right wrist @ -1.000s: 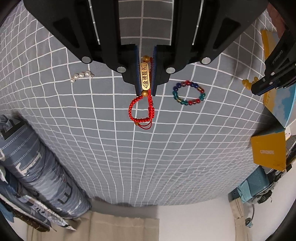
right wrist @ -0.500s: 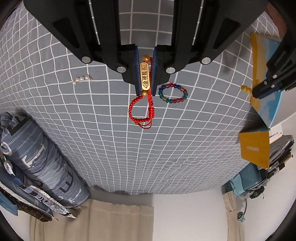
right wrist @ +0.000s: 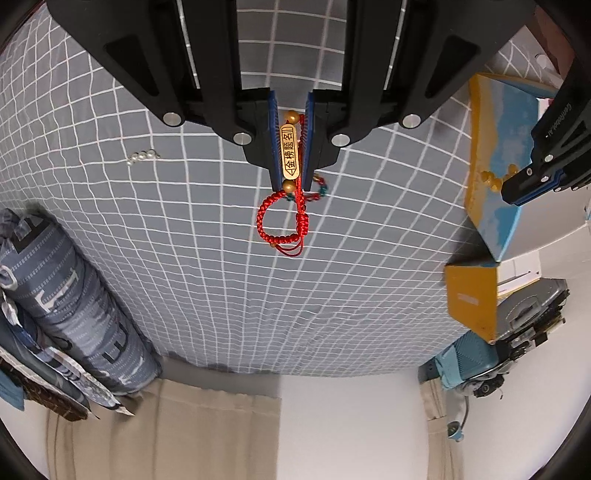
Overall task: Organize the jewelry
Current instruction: 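Carry the yellow cluster and red cord bracelet over the white box with both tools, then open both tools to drop the two pieces into the box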
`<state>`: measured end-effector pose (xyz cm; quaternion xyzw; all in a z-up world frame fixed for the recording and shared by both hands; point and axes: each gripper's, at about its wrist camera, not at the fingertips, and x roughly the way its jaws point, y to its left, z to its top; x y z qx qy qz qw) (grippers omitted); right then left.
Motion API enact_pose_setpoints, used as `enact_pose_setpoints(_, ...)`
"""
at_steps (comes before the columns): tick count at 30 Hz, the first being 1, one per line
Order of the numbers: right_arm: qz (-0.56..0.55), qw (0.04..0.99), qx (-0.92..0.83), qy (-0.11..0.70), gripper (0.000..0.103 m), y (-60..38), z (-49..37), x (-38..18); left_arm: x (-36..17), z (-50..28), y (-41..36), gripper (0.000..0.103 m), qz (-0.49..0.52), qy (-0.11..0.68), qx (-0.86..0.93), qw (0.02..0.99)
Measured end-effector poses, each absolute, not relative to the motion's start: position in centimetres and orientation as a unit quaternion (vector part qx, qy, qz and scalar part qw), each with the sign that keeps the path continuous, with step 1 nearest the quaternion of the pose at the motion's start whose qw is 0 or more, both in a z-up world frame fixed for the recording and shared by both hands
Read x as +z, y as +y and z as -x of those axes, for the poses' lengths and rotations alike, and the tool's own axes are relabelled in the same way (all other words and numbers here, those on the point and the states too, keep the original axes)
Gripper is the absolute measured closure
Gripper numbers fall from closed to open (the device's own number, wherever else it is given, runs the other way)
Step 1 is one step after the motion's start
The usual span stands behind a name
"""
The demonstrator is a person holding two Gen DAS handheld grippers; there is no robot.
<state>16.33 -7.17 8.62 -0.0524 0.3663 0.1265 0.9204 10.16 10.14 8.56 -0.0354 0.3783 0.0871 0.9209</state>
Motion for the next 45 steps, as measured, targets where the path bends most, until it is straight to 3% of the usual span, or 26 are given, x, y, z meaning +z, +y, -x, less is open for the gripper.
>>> enact_pose_setpoints(23, 0.080, 0.910, 0.223, 0.339, 0.094, 6.0, -11.0, 11.1, 11.8, -3.2, 19.8, 0.094, 0.056, 0.351, 0.171, 0.919)
enact_pose_setpoints(34, 0.099, 0.895, 0.282, 0.332, 0.094, 13.5, -7.9, 11.6, 9.7, 0.2, 25.5, 0.094, 0.071, 0.365, 0.219, 0.902)
enact_pose_setpoints(45, 0.133, 0.874, 0.306, 0.354, 0.094, 18.6, -6.6, 7.4, 7.4, 2.2, 29.6, 0.094, 0.088, 0.384, 0.251, 0.884)
